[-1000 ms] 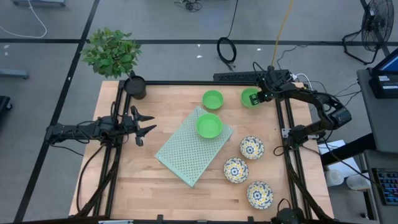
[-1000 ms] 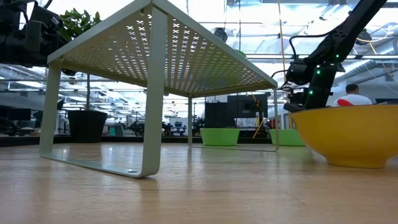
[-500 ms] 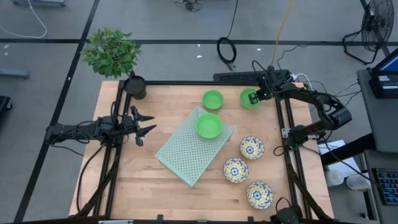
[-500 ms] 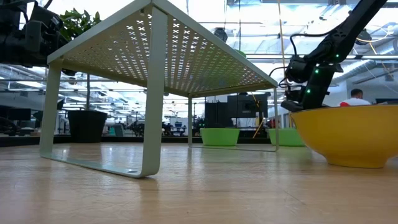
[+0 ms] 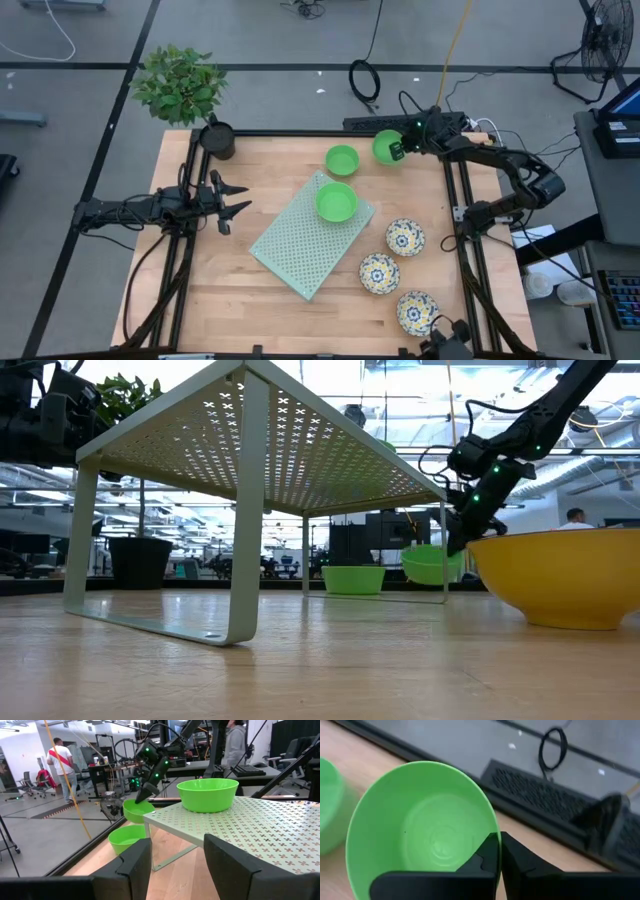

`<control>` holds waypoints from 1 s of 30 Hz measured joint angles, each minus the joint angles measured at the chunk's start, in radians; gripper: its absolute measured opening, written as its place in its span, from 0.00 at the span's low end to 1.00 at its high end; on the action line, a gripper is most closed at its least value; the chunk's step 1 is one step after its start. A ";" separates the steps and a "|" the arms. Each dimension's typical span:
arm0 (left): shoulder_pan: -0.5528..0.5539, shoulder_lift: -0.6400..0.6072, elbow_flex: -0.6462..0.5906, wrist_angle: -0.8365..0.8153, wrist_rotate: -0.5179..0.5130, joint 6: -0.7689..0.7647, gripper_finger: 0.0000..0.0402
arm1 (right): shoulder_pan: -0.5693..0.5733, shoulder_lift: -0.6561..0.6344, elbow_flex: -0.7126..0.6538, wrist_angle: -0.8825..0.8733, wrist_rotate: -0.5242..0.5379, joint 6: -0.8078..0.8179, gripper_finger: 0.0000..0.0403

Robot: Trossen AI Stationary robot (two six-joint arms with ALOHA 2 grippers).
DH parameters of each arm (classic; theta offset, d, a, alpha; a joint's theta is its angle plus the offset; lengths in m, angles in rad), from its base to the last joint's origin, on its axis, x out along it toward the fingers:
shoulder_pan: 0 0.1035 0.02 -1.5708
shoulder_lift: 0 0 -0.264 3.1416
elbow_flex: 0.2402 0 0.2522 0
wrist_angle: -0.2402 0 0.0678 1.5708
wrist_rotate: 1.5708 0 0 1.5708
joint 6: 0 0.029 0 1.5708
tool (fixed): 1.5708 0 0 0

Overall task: Pick & Place Mini bowls
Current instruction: Stack the right green bowl on the green bowl on the shelf

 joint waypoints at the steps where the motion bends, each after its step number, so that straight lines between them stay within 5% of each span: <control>1: 0.000 0.000 0.000 0.000 0.000 0.000 0.45 | 0.006 0.000 0.000 0.021 0.000 0.000 0.00; 30: 0.000 0.000 0.000 0.000 0.000 0.000 0.45 | 0.250 0.000 0.000 0.542 -0.004 -0.028 0.00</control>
